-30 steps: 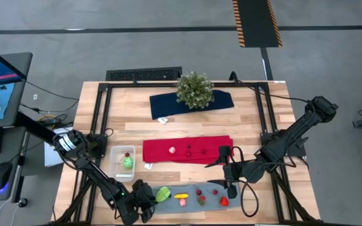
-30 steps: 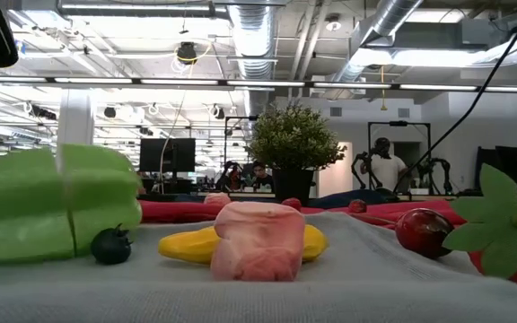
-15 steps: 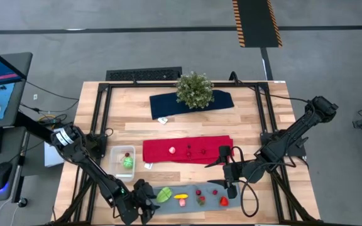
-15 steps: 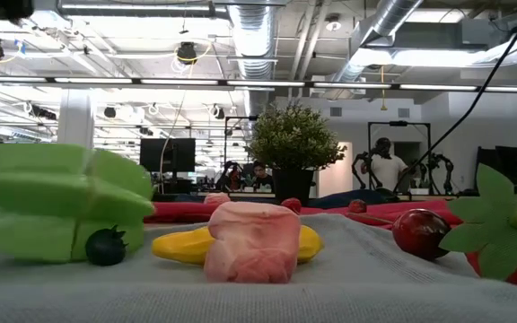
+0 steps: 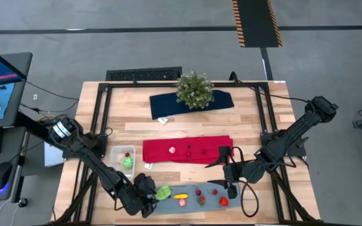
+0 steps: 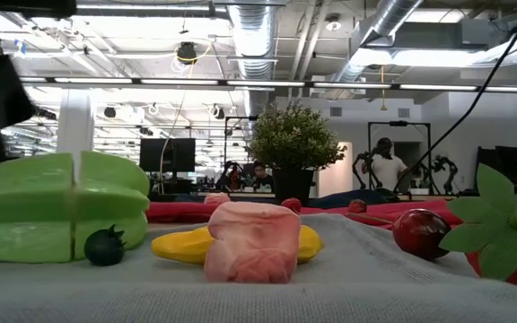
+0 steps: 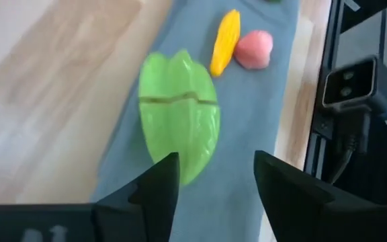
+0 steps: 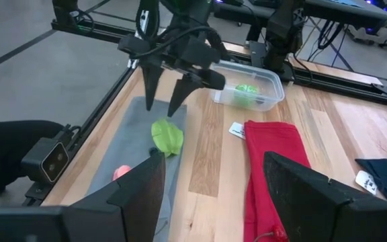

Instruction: Pick and placing Produce into tupperware

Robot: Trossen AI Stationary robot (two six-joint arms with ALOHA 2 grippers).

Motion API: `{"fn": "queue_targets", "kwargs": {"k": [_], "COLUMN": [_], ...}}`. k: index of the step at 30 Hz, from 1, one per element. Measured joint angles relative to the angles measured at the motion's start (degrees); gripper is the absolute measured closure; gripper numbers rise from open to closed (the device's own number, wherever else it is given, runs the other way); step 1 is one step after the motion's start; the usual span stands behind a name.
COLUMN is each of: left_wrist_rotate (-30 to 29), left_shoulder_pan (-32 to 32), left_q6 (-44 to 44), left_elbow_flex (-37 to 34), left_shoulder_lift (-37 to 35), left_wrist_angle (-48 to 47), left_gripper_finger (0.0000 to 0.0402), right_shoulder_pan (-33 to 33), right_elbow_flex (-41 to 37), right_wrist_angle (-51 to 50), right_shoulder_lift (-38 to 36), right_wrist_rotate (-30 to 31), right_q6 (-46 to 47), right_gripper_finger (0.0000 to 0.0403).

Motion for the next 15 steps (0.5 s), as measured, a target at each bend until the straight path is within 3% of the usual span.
{"fn": "queue_targets", "kwargs": {"k": [15], "left_wrist_rotate": [10.20], "left_shoulder_pan": [7.62], "left_q6": [6.45], "left_elbow_flex": [0.55], "left_shoulder_lift": [-1.05], "left_wrist_angle": [-0.08], "left_gripper_finger": [0.0264], "right_shoulder_pan": [0.02], "right_elbow_flex": [0.00], "right_wrist_angle": [-0.04], "right_shoulder_lift": [0.00], "right_wrist_rotate": [-0.03], "right_q6": [-0.01], "right_gripper_finger": [0.0128]}}
